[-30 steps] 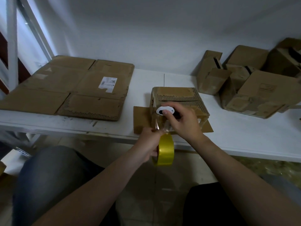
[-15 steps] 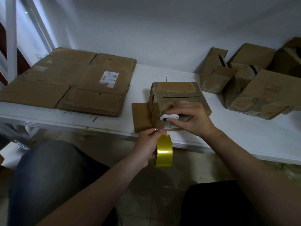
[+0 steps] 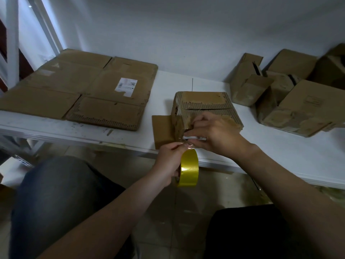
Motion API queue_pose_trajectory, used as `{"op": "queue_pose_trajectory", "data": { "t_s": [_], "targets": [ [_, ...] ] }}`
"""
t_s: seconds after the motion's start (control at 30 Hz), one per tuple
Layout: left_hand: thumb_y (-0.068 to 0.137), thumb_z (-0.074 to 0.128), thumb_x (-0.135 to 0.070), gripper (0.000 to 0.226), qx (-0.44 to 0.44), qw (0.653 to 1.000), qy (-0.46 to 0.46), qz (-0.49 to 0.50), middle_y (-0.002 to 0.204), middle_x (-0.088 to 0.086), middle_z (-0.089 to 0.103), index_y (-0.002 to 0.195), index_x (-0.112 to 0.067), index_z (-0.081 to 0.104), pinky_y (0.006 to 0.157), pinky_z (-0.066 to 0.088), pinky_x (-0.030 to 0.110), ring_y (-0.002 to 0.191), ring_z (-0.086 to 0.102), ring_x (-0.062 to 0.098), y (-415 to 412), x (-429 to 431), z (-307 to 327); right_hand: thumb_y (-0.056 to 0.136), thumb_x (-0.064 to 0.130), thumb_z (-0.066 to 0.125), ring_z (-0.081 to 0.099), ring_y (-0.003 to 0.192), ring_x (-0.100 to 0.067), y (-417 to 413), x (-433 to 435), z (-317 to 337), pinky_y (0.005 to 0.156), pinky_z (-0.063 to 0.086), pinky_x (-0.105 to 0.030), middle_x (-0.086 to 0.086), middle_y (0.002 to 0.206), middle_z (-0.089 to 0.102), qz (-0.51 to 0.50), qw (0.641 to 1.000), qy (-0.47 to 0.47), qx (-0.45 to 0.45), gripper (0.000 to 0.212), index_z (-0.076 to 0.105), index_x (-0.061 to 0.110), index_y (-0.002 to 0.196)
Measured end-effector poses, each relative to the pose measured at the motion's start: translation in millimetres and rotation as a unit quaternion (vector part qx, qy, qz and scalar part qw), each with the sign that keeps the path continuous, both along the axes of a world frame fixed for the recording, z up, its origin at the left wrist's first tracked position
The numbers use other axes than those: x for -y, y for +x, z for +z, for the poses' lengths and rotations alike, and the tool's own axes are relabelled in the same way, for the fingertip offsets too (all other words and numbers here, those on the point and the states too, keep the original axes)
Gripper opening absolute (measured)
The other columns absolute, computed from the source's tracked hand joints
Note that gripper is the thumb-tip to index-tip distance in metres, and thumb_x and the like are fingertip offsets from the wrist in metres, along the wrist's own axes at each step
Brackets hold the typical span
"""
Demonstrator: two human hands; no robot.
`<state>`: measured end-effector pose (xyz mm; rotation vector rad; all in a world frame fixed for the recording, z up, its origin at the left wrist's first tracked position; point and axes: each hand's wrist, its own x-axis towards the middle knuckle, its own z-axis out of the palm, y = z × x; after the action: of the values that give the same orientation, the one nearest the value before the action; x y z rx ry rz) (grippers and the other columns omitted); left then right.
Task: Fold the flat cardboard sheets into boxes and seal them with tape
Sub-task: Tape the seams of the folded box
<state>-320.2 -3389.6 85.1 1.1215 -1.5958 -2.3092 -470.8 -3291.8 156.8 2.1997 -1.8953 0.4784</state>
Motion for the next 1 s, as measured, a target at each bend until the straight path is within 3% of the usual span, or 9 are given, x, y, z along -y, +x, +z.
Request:
{"op": "queue_pose_trajectory", "data": {
  "t_s": [0.17, 0.3, 0.47, 0.63, 0.77, 0.87, 1.0],
  "targets": [
    [0.087, 0.076, -0.04, 0.028, 0.001, 1.0, 0.008, -0.008, 0.108, 0.009, 0.075, 0.111, -0.028, 0.074, 0.068, 0.061, 0.041, 0.099, 0.072, 0.03, -1.6, 5.9, 2.3, 0.09, 0.028, 0.075, 0.062, 0.098, -0.023, -7.9, -4.0, 12.0, 0.085, 0.047, -0.024, 0.003, 0.088, 0.073, 0.023, 0.999, 0.034, 0.018, 0.015, 0.08, 0.016, 0.098],
    [0.087, 0.076, -0.038, 0.023, 0.015, 1.0, 0.006, -0.027, 0.109, 0.01, 0.074, 0.108, -0.029, 0.075, 0.078, 0.062, 0.047, 0.098, 0.073, 0.028, 0.5, 10.8, 1.1, 0.085, 0.019, 0.076, 0.06, 0.124, -0.018, -27.7, -14.5, 8.7, 0.085, 0.057, -0.046, 0.003, 0.096, 0.076, -0.006, 0.995, 0.077, 0.064, 0.01, 0.079, 0.015, 0.093],
    [0.089, 0.074, -0.035, 0.007, 0.041, 0.997, -0.049, -0.047, 0.109, 0.007, 0.073, 0.093, -0.03, 0.077, 0.09, 0.058, 0.052, 0.102, 0.069, 0.028, 4.1, 12.4, 6.1, 0.076, 0.016, 0.083, 0.054, 0.135, -0.015, -28.9, -26.0, 2.7, 0.097, 0.054, -0.048, 0.017, 0.113, 0.065, -0.026, 0.986, 0.072, 0.147, 0.013, 0.08, 0.015, 0.089],
    [0.091, 0.072, -0.034, 0.01, 0.084, 0.985, -0.129, -0.071, 0.102, 0.0, 0.067, 0.093, -0.026, 0.078, 0.09, 0.054, 0.045, 0.106, 0.063, 0.03, 15.9, 10.0, 4.6, 0.077, 0.012, 0.088, 0.056, 0.132, -0.011, -24.3, -27.5, -3.2, 0.104, 0.051, -0.047, -0.006, 0.128, 0.069, -0.075, 0.959, 0.046, 0.27, 0.017, 0.081, 0.013, 0.092],
    [0.086, 0.074, -0.04, 0.009, 0.076, 0.984, -0.154, -0.046, 0.104, -0.002, 0.07, 0.09, -0.033, 0.078, 0.094, 0.054, 0.053, 0.101, 0.065, 0.025, 24.1, 20.6, 18.0, 0.077, 0.012, 0.087, 0.061, 0.125, -0.008, -13.4, -28.7, -2.0, 0.105, 0.05, -0.045, -0.002, 0.127, 0.07, -0.105, 0.938, 0.007, 0.331, 0.021, 0.08, 0.019, 0.096],
    [0.077, 0.074, -0.054, 0.027, 0.059, 0.981, -0.184, -0.028, 0.103, 0.0, 0.073, 0.096, -0.034, 0.076, 0.09, 0.057, 0.054, 0.098, 0.07, 0.025, 31.0, 36.6, 34.2, 0.078, 0.01, 0.086, 0.064, 0.119, -0.007, -6.6, -28.0, -1.7, 0.103, 0.052, -0.043, 0.003, 0.119, 0.073, -0.124, 0.91, -0.008, 0.395, 0.019, 0.081, 0.016, 0.096],
    [0.068, 0.078, -0.066, 0.066, 0.049, 0.986, -0.159, 0.002, 0.114, 0.008, 0.072, 0.117, -0.025, 0.066, 0.081, 0.061, 0.049, 0.091, 0.074, 0.031, 23.4, 58.6, 63.3, 0.082, 0.016, 0.084, 0.072, 0.102, -0.024, -10.7, -27.1, -3.9, 0.087, 0.058, -0.057, -0.002, 0.105, 0.077, -0.14, 0.87, -0.046, 0.471, 0.016, 0.08, 0.021, 0.097]
  ]
}}
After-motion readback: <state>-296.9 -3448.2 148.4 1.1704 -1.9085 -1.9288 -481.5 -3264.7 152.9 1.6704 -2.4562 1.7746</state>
